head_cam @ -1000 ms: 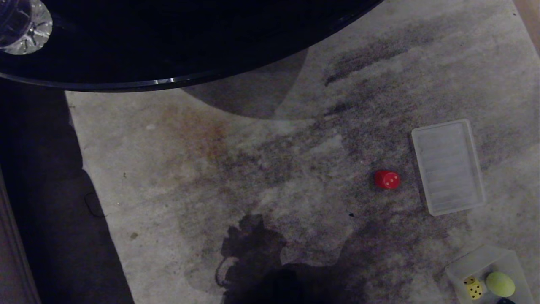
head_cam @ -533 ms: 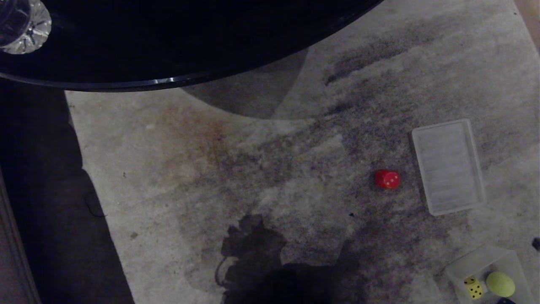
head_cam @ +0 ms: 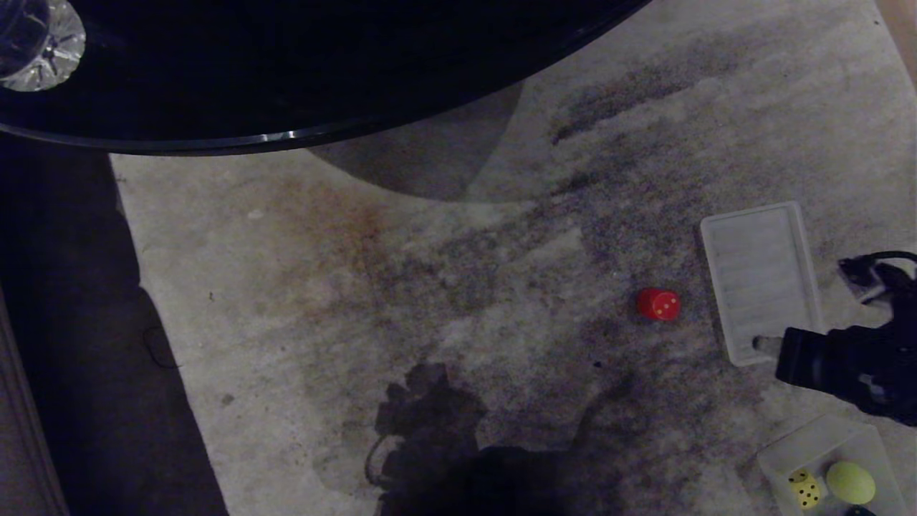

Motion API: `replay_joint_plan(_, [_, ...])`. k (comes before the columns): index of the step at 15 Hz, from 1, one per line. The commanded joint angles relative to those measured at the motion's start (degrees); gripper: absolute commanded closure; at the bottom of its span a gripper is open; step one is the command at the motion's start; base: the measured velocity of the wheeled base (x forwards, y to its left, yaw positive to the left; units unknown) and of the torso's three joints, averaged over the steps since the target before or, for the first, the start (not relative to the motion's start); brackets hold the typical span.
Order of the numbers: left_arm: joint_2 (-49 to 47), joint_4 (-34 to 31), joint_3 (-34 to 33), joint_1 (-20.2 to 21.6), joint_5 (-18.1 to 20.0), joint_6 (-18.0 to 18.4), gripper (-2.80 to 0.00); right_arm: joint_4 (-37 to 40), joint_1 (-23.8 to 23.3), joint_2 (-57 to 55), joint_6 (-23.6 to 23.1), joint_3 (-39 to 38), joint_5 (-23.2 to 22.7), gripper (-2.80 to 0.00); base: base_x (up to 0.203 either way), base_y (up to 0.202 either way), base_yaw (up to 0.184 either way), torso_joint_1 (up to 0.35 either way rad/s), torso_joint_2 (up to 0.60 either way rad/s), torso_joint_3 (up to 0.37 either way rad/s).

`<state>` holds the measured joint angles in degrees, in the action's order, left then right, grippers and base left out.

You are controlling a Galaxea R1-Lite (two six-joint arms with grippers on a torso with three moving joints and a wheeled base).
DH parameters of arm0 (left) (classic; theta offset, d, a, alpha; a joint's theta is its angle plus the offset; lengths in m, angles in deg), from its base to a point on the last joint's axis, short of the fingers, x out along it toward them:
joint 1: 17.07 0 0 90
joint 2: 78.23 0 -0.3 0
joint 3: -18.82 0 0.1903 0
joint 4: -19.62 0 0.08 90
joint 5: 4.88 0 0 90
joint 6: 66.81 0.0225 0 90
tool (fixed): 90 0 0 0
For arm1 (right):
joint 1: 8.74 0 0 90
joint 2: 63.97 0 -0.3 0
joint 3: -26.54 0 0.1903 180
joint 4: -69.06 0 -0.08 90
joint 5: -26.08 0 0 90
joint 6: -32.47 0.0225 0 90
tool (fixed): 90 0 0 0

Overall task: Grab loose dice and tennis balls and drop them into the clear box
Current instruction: Pick up toys out of the box

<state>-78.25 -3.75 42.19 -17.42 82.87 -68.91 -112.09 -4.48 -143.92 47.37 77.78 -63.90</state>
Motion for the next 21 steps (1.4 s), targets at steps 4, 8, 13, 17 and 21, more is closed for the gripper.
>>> replay_joint_plan(4, [-0.06, -0.02, -0.09, 0.00, -0.03, -0.01, 0.00, -6.42, 2.23, -19.25, 2.95, 5.19, -1.55, -2.80, 0.000, 0.000, 0.000, 0.000, 0.00, 0.000])
replay_joint_plan(8, [-0.06, -0.09, -0.09, 0.00, -0.03, -0.01, 0.00, -6.87, 2.36, -24.55, 2.58, 10.66, 1.43, -2.80, 0.000, 0.000, 0.000, 0.000, 0.00, 0.000])
replay_joint_plan(13, [-0.06, 0.00, -0.09, 0.00, -0.03, -0.01, 0.00, -14.22, 2.16, -29.75, -0.54, 12.77, 1.65, -2.80, 0.000, 0.000, 0.000, 0.000, 0.00, 0.000])
replay_joint_plan(17, [-0.06, 0.00, -0.09, 0.00, -0.03, -0.01, 0.00, -17.84, 1.89, -33.83, -0.93, 15.58, 1.81, -2.80, 0.000, 0.000, 0.000, 0.000, 0.00, 0.000])
replay_joint_plan(21, [-0.06, 0.00, -0.09, 0.00, -0.03, -0.01, 0.00, -17.81, 1.30, -36.50, -2.14, 17.33, 1.84, -2.80, 0.000, 0.000, 0.000, 0.000, 0.00, 0.000])
